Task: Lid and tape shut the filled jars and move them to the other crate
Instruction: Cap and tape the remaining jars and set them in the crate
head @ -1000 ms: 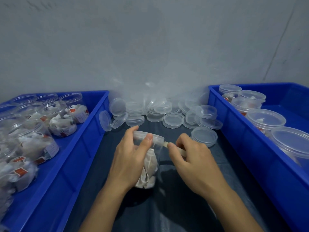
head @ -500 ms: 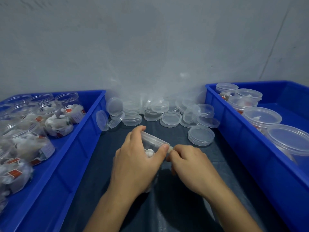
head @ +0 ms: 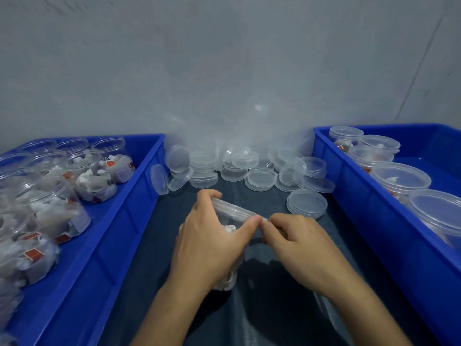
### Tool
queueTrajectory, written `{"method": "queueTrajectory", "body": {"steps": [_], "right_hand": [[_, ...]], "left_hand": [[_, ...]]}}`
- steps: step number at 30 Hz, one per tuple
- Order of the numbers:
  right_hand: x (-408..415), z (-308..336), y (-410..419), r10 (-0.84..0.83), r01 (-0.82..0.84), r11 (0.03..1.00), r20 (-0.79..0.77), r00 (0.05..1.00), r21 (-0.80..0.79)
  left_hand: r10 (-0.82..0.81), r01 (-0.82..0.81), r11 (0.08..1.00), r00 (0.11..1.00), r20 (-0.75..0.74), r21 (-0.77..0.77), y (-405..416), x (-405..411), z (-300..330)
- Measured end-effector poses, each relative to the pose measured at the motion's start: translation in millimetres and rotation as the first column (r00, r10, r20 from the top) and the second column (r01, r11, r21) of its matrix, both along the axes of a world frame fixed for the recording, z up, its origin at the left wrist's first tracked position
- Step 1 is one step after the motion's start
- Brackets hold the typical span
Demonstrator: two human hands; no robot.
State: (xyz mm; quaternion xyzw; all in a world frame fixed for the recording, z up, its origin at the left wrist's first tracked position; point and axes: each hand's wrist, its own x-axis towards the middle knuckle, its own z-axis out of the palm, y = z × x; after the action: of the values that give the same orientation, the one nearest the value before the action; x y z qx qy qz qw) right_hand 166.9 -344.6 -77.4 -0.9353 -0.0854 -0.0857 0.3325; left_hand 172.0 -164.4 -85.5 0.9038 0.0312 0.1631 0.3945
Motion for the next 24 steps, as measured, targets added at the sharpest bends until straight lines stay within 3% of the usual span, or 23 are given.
{"method": "queueTrajectory", "body": {"steps": [10,16,18,20,21,22,23,24], "right_hand": [[0,-2,0,0.019,-0.02,1.0,0.093,0.995,0.003],[1,-1,-4,0.006,-0.016,0.999,0.22,0.975,0.047],[1,-1,-6,0.038,-0.052,0.997,0.234,0.972,0.053],[2,1,-8,0.081,-0.109,0.986,0.207,0.975,0.126],[2,2,-10,0.1,-0.148,0.958,0.197,0.975,0.246],[4,5,-15,0.092,-0.165,0.885,0.184,0.979,0.434],[7,7,-22,0.077,-0.164,0.748,0.162,0.984,0.643],[10,8,-30,0.066,-0.15,0.611,0.139,0.988,0.778]], "left_hand": [[0.007,-0.008,1.0,0.999,0.034,0.024,2,-3,2],[-0.029,0.025,0.987,0.999,-0.022,-0.157,8,2,-1],[-0.085,0.072,0.948,0.996,-0.026,-0.309,10,4,-2],[-0.178,0.137,0.854,0.983,-0.035,-0.502,11,6,-1],[-0.278,0.185,0.742,0.96,-0.045,-0.645,13,7,-1],[-0.418,0.199,0.554,0.906,-0.063,-0.809,18,8,1],[-0.561,0.145,0.317,0.826,-0.062,-0.937,22,7,5],[-0.658,0.094,0.139,0.753,-0.02,-0.986,28,4,9]]}}
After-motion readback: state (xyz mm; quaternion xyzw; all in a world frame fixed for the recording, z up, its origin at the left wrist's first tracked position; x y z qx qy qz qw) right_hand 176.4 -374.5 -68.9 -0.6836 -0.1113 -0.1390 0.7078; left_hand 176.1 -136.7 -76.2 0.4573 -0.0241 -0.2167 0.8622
